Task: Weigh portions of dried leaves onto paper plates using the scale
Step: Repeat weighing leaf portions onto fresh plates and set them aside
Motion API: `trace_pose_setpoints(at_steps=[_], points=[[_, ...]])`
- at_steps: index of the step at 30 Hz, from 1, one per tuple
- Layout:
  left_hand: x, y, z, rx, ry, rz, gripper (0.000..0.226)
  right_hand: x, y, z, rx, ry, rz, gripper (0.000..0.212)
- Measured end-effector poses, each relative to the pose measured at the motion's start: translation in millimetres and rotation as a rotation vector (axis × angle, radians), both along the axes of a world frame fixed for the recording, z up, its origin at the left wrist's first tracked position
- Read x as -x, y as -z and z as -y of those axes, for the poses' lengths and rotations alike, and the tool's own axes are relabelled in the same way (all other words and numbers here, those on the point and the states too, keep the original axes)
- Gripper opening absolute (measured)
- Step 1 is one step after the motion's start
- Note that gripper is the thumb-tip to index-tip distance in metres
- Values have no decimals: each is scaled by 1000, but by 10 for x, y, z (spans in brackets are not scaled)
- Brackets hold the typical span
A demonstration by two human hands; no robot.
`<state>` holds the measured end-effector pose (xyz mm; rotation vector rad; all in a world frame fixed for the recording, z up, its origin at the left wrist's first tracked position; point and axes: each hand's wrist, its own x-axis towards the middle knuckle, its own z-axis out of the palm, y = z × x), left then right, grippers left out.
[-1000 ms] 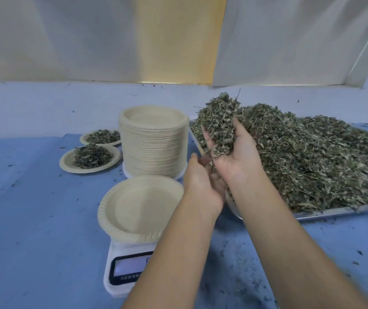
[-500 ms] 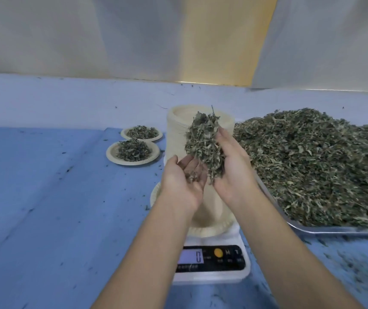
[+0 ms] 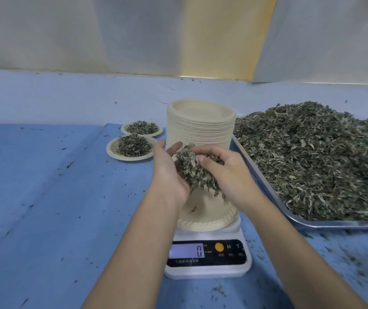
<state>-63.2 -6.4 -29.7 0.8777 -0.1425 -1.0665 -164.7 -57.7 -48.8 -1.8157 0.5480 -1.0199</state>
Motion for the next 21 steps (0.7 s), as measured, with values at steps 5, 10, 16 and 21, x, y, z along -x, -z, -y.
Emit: trace_pose_setpoints(at_steps=[5, 10, 16, 21], points=[[15, 31, 22, -113, 28, 156, 33, -26, -1, -96, 183, -40, -188, 25], [8, 99, 46, -172, -59, 217, 19, -83, 33, -156, 180, -55, -75, 33], [20, 107, 73, -135, -162, 238, 29, -94, 40, -124, 49, -60, -21, 43], [-33, 118, 76, -140, -240, 235, 32, -37, 9, -88, 86, -46, -25, 31]])
